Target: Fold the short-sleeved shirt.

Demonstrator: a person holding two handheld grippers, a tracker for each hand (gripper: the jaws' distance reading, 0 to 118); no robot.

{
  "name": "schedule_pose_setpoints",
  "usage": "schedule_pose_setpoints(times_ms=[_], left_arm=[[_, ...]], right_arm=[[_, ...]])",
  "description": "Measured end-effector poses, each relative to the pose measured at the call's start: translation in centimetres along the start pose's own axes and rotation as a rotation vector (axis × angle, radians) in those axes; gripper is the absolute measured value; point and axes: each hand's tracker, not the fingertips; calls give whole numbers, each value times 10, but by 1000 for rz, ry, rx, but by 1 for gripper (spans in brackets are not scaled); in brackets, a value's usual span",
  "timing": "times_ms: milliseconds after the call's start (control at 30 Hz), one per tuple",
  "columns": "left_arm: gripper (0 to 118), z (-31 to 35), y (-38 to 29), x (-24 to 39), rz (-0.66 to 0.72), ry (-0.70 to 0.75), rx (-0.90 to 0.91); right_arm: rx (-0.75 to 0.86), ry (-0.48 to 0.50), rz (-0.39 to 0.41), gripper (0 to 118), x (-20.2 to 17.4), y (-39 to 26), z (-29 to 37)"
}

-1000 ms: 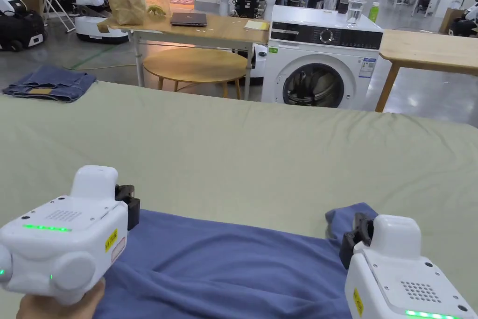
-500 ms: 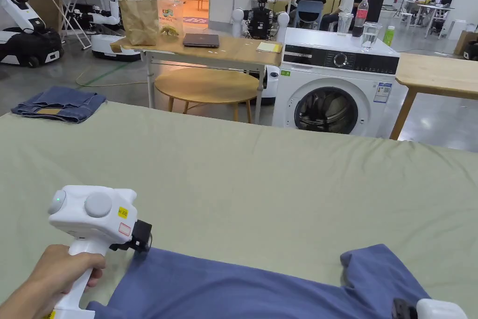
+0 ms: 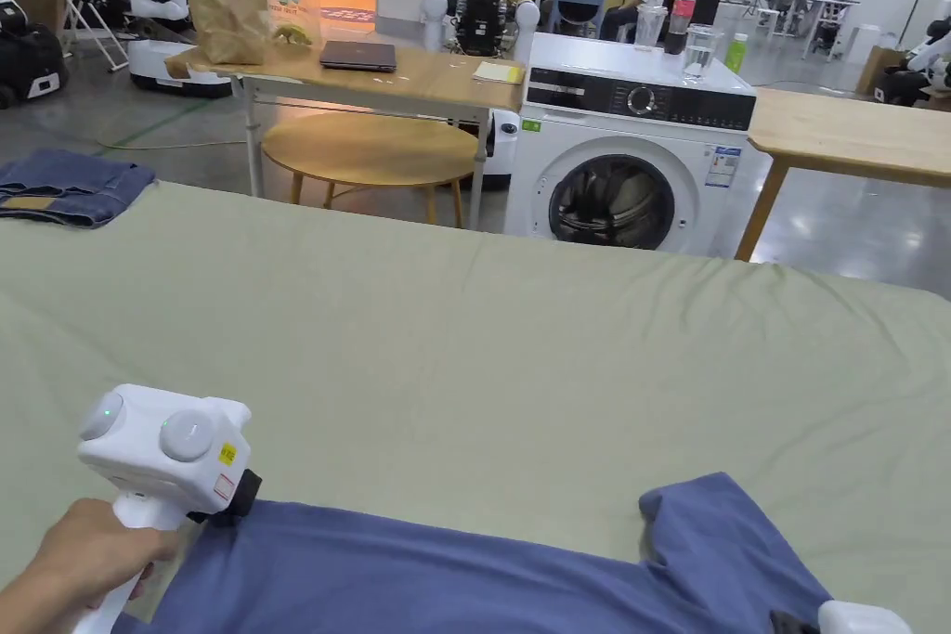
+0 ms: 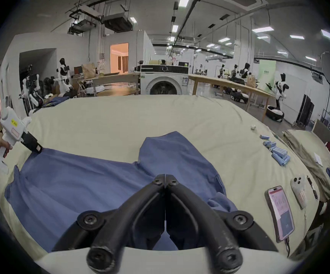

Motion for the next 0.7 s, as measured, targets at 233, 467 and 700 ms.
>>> schedule_pose_setpoints(times_ms=[233, 467, 700], left_arm=[[0, 33, -19, -1, 30, -64, 98], [0, 77, -42, 1, 19, -85, 199], [0, 92, -60, -2, 57, -102, 270]], right_arm=[[-129, -6, 1, 39, 24, 54, -45], [-405, 14, 2, 61, 72, 99, -151], [-639, 56, -39, 61, 94, 70, -223]])
